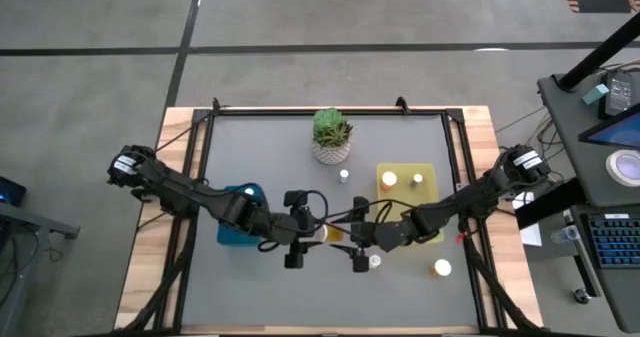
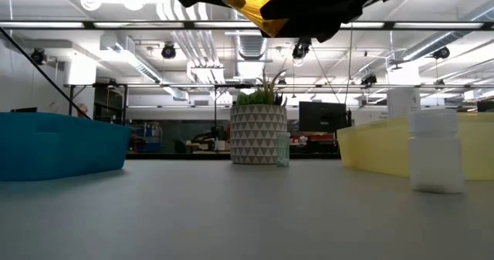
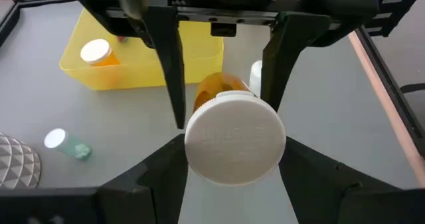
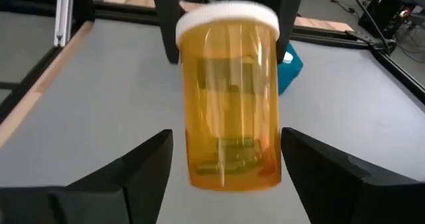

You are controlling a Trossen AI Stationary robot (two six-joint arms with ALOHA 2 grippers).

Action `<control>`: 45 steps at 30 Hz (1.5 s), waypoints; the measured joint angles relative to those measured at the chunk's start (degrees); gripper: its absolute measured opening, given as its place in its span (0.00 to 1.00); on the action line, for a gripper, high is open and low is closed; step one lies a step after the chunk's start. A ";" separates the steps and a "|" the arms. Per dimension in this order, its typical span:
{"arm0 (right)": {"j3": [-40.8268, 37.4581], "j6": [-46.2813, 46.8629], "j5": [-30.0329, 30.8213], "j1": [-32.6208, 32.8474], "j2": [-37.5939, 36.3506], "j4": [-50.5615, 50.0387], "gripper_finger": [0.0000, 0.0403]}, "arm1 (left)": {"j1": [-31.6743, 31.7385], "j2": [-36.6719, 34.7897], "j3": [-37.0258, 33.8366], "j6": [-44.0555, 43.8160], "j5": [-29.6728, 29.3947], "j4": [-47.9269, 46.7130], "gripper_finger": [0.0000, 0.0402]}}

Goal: Pick and place medicine bottles into bin by pill shape (circle, oval)
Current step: Put the left orange pill bottle into the right yellow bin

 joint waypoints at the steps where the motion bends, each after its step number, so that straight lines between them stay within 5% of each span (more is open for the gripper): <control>1: -0.02 -0.06 0.04 0.00 -0.01 0.18 0.66 | -0.02 0.00 -0.02 -0.02 0.00 0.04 0.49; 12: -0.05 -0.63 0.26 -0.48 -0.01 0.65 0.41 | -0.02 -0.02 -0.11 0.05 -0.12 0.55 0.49; 22: -0.05 -0.65 0.14 -0.59 -0.03 0.40 0.44 | -0.02 0.00 -0.13 -0.04 -0.48 1.56 0.51; 37: -2.85 -0.02 3.85 -0.61 -4.01 -6.29 0.43 | -0.02 -1.80 -0.60 8.29 -0.64 2.74 0.69; 45: -10.84 -0.43 4.88 -0.21 -9.17 4.31 0.43 | 0.00 -2.99 -8.71 10.68 -1.62 16.89 0.69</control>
